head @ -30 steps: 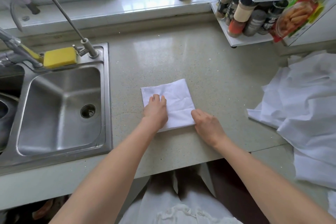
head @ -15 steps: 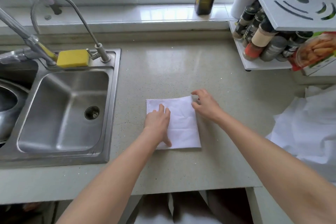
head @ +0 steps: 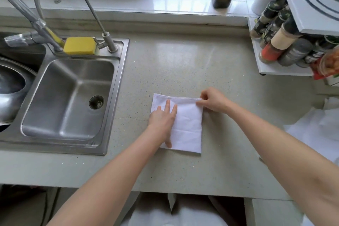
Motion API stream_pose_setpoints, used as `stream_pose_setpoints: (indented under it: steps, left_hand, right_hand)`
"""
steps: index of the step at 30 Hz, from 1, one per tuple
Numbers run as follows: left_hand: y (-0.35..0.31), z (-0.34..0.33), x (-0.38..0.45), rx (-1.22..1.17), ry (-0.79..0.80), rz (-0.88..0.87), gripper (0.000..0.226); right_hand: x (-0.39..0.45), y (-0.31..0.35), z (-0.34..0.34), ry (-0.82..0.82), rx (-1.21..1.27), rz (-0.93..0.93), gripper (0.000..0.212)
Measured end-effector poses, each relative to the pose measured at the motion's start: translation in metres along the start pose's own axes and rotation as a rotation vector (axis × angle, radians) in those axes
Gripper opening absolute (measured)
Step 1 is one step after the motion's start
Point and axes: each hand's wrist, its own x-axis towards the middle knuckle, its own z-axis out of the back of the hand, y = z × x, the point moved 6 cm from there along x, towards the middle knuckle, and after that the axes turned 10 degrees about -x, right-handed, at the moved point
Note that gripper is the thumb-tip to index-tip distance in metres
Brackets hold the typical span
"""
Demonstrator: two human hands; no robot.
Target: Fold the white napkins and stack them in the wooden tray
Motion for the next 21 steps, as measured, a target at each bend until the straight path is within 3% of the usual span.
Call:
stream_pose_setpoints:
  steps: [3,5,7,8,12,16,18,21]
  left_hand:
    - [0.001,-0.001,0.000,0.000,-0.010,-0.004,0.142]
    - [0.003,-0.002,0.001,0.003,-0.019,-0.004,0.142]
    - [0.004,-0.003,0.001,0.006,-0.026,0.000,0.142]
    - [0.004,-0.004,0.001,0.008,-0.029,0.001,0.142]
    - [0.004,-0.007,0.002,-0.008,-0.018,0.015,0.144]
    - [0.004,-0.007,0.001,-0.021,-0.004,0.028,0.145]
    - [0.004,-0.008,0.000,-0.007,-0.004,0.020,0.145]
    - [0.005,-0.006,0.001,0.050,0.002,-0.012,0.146]
  right_hand:
    - [-0.031,0.005,0.001,-0.513,-0.104,0.051,0.025]
    - [-0.060,0.030,-0.026,-0.645,-0.224,0.303,0.045]
    - [-0.077,0.043,-0.072,-0.459,-0.339,0.499,0.056]
    - [-0.078,0.042,-0.089,-0.359,-0.384,0.508,0.059]
    - [-0.050,0.015,-0.089,-0.223,-0.457,0.336,0.067]
    - [-0.016,-0.016,-0.050,-0.218,-0.458,0.141,0.068]
    - [-0.021,-0.011,-0.035,-0.282,-0.530,0.290,0.065]
    - [-0.049,0.004,-0.038,-0.273,-0.747,0.772,0.068]
